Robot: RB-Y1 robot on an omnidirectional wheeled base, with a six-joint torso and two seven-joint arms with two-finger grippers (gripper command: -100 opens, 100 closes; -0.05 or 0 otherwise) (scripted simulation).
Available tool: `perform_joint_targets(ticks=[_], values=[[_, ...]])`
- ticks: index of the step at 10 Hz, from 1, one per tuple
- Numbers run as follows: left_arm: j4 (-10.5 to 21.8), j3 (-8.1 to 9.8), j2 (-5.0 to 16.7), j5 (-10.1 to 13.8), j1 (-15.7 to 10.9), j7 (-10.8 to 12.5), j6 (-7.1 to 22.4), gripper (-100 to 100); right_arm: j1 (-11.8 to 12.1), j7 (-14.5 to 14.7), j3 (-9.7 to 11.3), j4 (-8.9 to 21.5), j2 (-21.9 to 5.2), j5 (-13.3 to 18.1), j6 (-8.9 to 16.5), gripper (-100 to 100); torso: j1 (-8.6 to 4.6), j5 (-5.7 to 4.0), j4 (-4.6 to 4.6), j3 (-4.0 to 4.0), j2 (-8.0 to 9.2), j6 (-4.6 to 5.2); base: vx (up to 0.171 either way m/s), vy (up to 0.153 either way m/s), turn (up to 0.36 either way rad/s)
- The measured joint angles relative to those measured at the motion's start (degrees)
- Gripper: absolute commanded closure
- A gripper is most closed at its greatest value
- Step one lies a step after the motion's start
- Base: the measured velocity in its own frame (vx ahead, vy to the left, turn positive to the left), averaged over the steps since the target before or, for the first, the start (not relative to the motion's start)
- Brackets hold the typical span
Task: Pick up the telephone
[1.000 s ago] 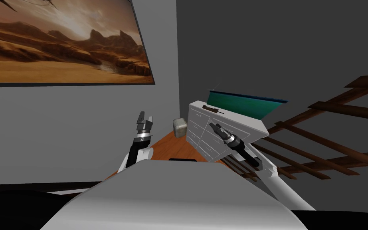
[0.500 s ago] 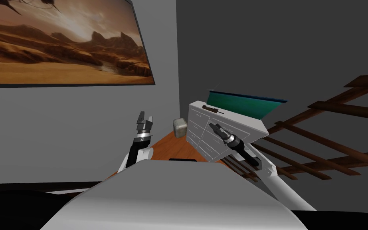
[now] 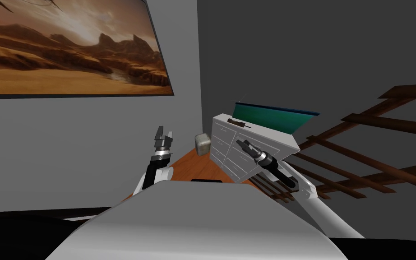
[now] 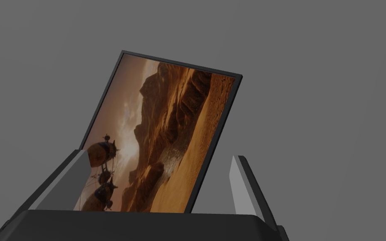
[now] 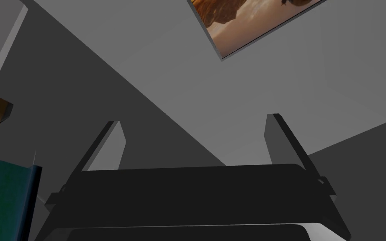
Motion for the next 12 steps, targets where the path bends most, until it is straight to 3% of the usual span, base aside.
perform_joint_targets(ticks=[4,12], values=[[0.0,0.0,0.0,0.0,0.0,0.0,0.0,0,-0.04,-1.91,-1.62,0.67,-5.82,3.05,-1.22,-100,0.05,0.0,0.0,-0.01,-0.03,-0.01,-0.011,-0.013,-0.039],[0.0,0.0,0.0,0.0,0.0,0.0,0.0,0,-0.01,-1.99,-1.7,0.71,-6.22,3.25,-1.34,-100,0.09,0.01,-0.01,-0.03,-0.05,-0.01,0.004,0.002,0.001]])
